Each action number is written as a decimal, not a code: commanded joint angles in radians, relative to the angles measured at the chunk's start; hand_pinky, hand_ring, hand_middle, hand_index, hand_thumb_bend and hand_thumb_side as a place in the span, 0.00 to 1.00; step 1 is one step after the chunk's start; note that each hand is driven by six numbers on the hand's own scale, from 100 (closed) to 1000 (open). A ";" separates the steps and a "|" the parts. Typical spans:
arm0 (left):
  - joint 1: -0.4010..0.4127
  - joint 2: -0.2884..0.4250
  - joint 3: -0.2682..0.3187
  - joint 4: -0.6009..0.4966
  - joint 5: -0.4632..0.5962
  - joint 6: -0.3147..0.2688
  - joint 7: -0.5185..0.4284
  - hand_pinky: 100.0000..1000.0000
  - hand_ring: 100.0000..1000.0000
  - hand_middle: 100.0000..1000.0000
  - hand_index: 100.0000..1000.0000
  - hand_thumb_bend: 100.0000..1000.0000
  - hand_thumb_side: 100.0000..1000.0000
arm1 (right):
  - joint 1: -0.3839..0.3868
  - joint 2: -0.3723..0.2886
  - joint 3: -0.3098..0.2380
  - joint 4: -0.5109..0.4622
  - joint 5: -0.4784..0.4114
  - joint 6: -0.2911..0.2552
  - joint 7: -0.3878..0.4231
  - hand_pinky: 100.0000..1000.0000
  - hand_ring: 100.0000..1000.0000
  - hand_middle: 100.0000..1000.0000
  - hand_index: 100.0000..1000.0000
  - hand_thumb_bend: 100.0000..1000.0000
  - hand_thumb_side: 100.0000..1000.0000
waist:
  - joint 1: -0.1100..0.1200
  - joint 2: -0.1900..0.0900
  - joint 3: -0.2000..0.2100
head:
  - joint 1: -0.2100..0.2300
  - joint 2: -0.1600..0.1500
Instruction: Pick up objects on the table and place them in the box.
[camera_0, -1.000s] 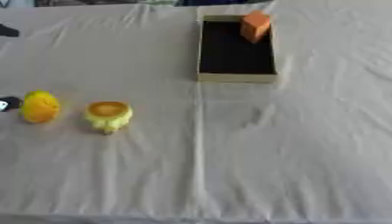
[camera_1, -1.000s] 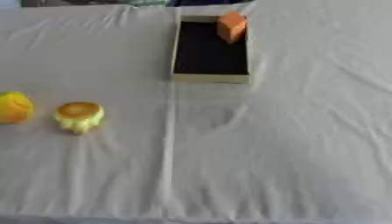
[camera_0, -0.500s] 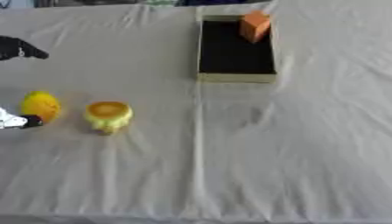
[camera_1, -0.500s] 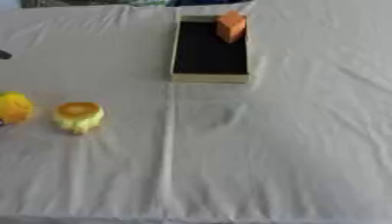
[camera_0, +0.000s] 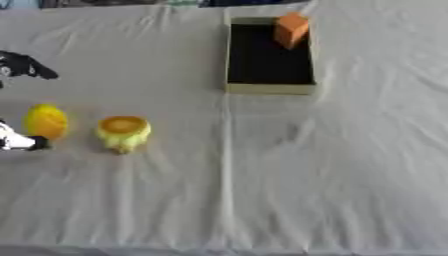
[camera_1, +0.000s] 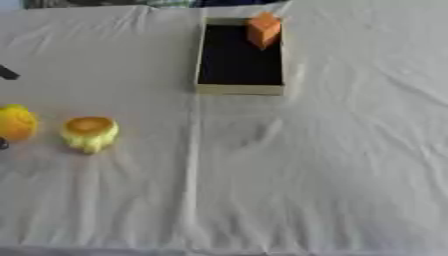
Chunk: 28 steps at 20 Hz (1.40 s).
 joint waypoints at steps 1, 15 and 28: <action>-0.022 0.017 -0.001 0.031 -0.014 0.017 -0.007 0.91 0.86 0.81 0.92 0.55 0.32 | -0.014 -0.023 -0.006 -0.015 -0.006 0.000 0.005 0.95 0.83 0.66 0.82 0.00 0.48 | -0.003 -0.014 -0.003 | 0.007 -0.005; -0.059 -0.029 -0.015 0.186 -0.031 0.042 -0.018 0.90 0.86 0.80 0.91 0.51 0.34 | -0.013 -0.015 -0.007 -0.015 -0.008 0.001 0.012 0.95 0.83 0.66 0.82 0.00 0.48 | -0.008 -0.001 -0.011 | 0.015 -0.017; -0.082 -0.052 -0.019 0.267 -0.054 0.035 -0.021 0.77 0.71 0.63 0.71 0.35 0.23 | -0.010 -0.008 -0.011 -0.015 -0.011 0.006 0.014 0.96 0.83 0.65 0.82 0.00 0.48 | -0.007 0.004 -0.015 | 0.019 -0.021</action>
